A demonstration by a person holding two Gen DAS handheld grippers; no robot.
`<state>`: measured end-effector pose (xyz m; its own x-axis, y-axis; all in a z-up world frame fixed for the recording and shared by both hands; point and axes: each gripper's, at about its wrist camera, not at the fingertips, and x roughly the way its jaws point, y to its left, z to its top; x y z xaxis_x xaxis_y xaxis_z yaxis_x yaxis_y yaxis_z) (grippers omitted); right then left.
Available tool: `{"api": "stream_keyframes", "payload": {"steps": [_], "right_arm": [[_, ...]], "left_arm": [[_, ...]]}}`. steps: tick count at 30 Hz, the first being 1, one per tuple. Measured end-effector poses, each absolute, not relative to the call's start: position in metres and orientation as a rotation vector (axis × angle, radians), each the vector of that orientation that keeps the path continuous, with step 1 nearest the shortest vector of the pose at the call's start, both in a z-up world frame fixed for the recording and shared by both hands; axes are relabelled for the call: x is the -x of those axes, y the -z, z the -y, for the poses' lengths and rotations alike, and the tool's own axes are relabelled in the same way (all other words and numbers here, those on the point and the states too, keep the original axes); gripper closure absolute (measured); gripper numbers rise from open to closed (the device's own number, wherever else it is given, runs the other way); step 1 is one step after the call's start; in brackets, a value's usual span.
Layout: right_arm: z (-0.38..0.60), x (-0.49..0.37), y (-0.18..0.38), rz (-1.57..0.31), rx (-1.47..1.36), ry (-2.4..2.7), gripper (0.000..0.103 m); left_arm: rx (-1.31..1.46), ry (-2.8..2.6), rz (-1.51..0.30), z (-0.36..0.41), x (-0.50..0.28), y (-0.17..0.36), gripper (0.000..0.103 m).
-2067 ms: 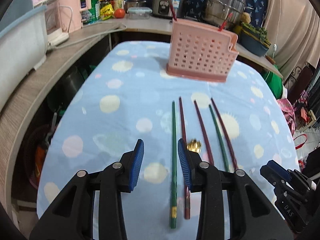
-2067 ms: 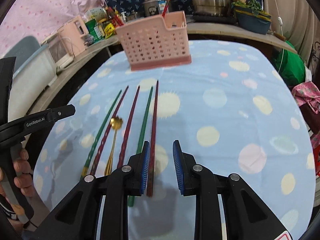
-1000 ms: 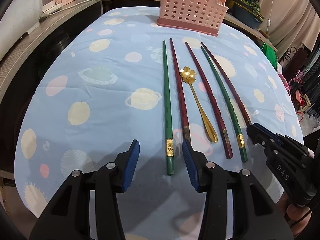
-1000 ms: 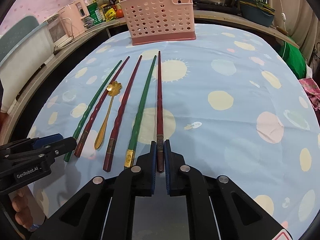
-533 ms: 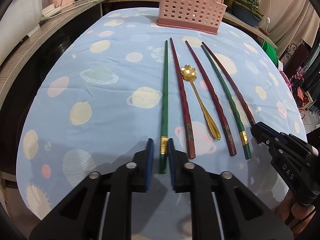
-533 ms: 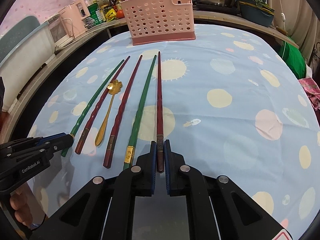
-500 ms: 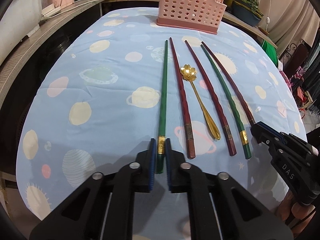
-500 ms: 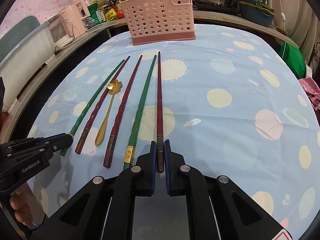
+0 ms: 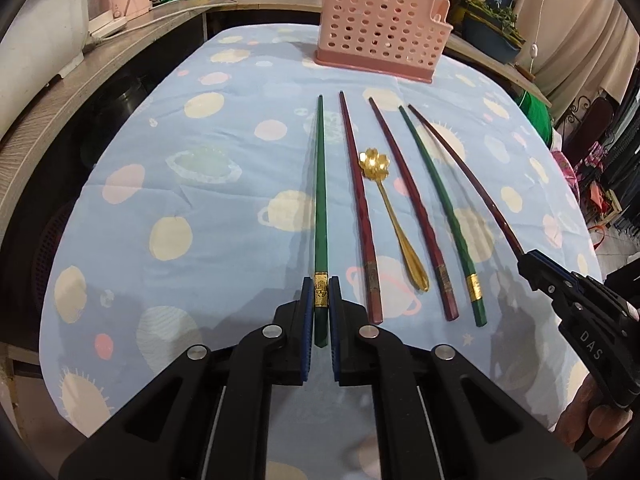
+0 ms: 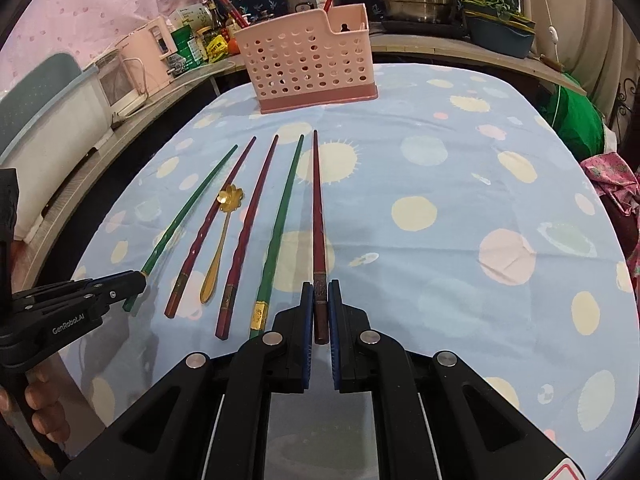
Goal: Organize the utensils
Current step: 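Grasp a green chopstick with the left tool while the right tool grasps a dark red chopstick, then carry both chopsticks up to the pink basket and lower them in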
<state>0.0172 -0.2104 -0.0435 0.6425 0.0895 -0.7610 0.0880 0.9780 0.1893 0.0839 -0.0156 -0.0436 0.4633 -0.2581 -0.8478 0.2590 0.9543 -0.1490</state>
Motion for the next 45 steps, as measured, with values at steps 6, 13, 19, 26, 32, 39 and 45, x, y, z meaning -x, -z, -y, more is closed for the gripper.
{"api": "stream_keyframes", "payload": {"steps": [6,13,19,26,32,39,45], "right_arm": [[0.224,-0.015,0.011,-0.797,-0.238,0.014,0.096],[0.245,-0.016,-0.035,-0.689,-0.282,0.029,0.096],[0.264,-0.029,-0.07,-0.63,-0.31,0.029,0.096],[0.281,-0.044,-0.099,-0.568,-0.334,0.03,0.096],[0.291,-0.057,-0.12,-0.523,-0.349,0.028,0.096],[0.3,-0.073,-0.14,-0.473,-0.375,0.011,0.096],[0.31,-0.101,-0.172,-0.381,-0.411,-0.011,0.096]], "left_arm": [[0.049,0.322,-0.985,0.005,-0.088,0.011,0.096],[0.096,0.323,-0.898,-0.003,-0.099,-0.034,0.096],[0.121,0.317,-0.829,-0.007,-0.12,-0.068,0.096],[0.141,0.301,-0.761,-0.008,-0.15,-0.102,0.096],[0.136,0.291,-0.695,-0.005,-0.172,-0.127,0.096],[0.141,0.305,-0.631,0.001,-0.194,-0.158,0.096],[0.178,0.32,-0.544,0.01,-0.219,-0.199,0.096]]}}
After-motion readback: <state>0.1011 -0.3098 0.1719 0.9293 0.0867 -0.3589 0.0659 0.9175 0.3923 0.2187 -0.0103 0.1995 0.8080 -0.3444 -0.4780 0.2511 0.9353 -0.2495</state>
